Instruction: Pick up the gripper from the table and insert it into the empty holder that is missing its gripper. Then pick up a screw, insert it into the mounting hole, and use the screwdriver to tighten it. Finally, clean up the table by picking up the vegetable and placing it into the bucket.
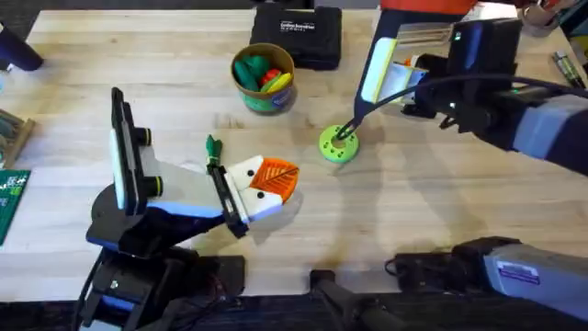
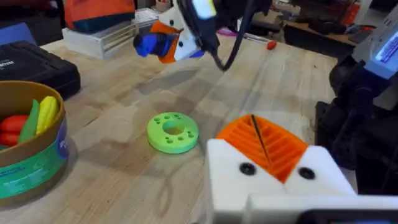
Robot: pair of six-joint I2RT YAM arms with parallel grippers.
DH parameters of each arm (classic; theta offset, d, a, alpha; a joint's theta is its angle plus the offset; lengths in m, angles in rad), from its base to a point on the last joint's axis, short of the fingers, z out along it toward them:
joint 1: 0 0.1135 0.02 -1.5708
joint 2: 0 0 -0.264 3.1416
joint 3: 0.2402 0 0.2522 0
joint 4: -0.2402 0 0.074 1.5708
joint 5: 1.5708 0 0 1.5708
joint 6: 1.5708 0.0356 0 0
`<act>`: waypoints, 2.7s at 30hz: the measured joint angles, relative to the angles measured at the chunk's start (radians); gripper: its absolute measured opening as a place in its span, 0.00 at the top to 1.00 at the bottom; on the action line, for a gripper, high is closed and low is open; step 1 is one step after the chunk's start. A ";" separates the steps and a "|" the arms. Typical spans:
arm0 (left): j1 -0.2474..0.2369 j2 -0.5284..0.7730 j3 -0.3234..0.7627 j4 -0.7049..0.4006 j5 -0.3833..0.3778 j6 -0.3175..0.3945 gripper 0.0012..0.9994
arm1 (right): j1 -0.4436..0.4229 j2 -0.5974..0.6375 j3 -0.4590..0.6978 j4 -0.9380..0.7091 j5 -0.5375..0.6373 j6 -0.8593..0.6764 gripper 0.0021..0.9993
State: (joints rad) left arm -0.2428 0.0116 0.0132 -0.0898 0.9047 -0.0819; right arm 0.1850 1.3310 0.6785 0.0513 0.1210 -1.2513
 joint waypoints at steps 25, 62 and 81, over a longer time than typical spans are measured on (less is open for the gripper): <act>0.000 0.000 0.000 0.000 0.000 0.003 0.48 | 0.040 0.101 0.022 -0.142 0.020 0.086 0.01; 0.044 0.906 0.878 -0.949 -0.813 -0.084 0.01 | 0.045 -0.214 0.061 -0.246 -0.445 1.103 0.01; 0.178 1.492 0.957 -0.969 -0.846 -0.244 0.01 | 0.045 -0.214 0.061 -0.246 -0.445 1.110 0.01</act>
State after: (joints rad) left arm -0.0647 1.5032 0.9703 -1.0586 0.0589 -0.3264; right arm 0.2302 1.1168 0.7399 -0.1944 -0.3237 -0.1413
